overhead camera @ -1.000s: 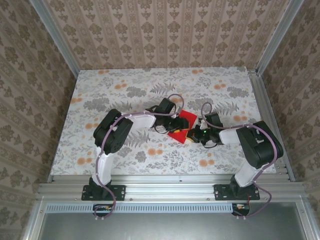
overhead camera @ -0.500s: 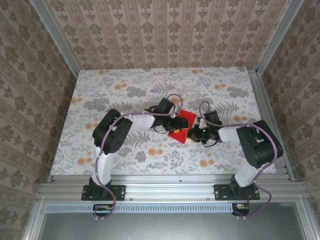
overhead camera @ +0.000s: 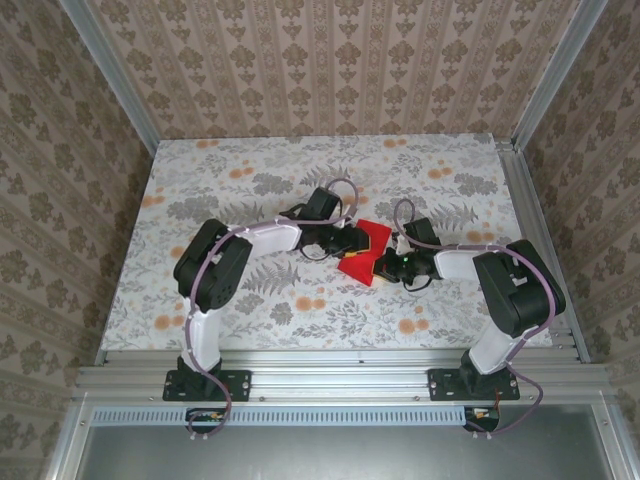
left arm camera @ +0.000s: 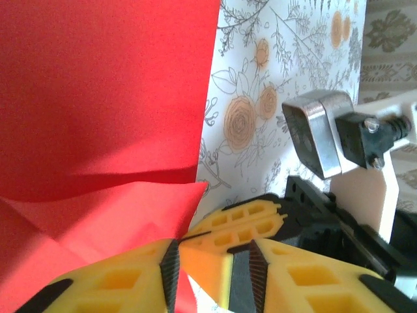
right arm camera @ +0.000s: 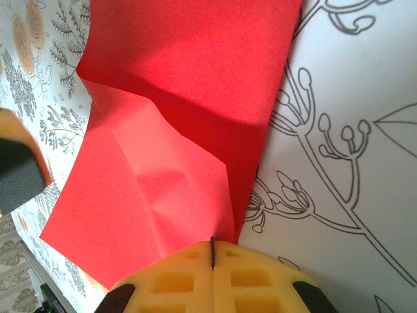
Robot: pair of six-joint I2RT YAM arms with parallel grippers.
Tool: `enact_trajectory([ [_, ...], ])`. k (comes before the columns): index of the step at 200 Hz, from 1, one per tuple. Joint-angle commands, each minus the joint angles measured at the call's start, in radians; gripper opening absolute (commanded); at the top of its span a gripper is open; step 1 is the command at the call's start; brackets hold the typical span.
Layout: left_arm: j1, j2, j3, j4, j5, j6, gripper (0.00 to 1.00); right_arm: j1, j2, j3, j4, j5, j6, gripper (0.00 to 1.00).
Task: Fold a paper plane with a square sheet of paper (pick it up from the middle)
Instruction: Fold the triangle a second time at the center of the table.
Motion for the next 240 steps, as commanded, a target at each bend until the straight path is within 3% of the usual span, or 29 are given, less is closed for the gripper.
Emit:
enact_trajectory([
  [1,0.000,-0.014,0.047,-0.164,-0.039,0.122,0.29,-0.003,0.042,-0.018,-0.121,0.134,-0.030,0.00],
  [20,-0.004,0.010,0.065,-0.217,-0.051,0.172,0.21,-0.001,0.037,-0.015,-0.124,0.134,-0.031,0.00],
  [47,-0.006,0.057,0.104,-0.270,-0.056,0.224,0.19,-0.002,0.032,-0.013,-0.131,0.134,-0.033,0.00],
  [240,0.052,0.196,0.219,-0.271,-0.039,0.247,0.20,0.008,-0.007,-0.005,-0.223,0.173,-0.091,0.00],
])
